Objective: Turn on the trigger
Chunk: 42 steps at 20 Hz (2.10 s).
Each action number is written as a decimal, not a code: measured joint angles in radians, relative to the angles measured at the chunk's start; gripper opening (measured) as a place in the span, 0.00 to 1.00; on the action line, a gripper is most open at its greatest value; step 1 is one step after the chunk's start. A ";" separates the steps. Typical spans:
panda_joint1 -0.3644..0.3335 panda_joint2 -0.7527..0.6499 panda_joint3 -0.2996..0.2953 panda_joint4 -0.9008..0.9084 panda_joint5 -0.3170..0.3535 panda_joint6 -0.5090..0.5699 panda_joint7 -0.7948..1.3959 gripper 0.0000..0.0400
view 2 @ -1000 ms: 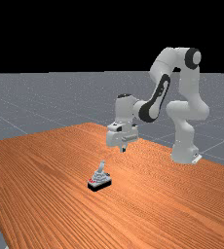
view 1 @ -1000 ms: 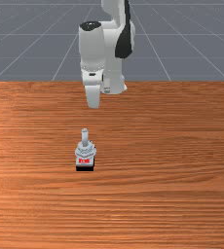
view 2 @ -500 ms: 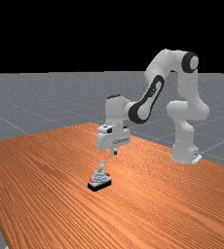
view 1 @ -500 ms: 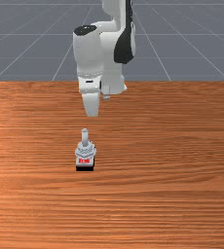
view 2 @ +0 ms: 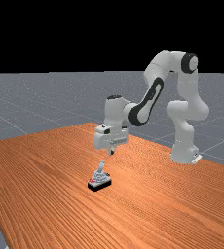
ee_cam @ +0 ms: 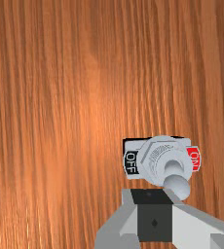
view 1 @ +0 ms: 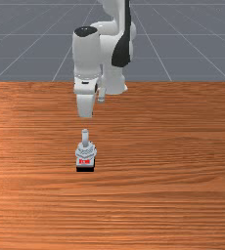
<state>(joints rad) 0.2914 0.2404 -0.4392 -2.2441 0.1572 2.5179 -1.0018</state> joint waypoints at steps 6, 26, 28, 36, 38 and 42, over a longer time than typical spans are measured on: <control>0.009 -0.021 0.017 -0.021 0.023 -0.020 -0.006 0.00; -0.027 0.007 0.038 -0.096 0.099 0.127 -0.082 0.00; -0.033 0.003 0.045 -0.087 0.113 0.142 -0.093 0.00; -0.053 0.105 0.060 0.082 0.108 0.019 -0.118 0.00; -0.051 0.116 0.058 0.094 0.118 0.031 -0.090 0.00; -0.015 0.142 0.023 0.127 0.052 0.020 -0.021 0.00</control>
<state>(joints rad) 0.2766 0.3826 -0.4159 -2.1171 0.2089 2.5379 -1.0229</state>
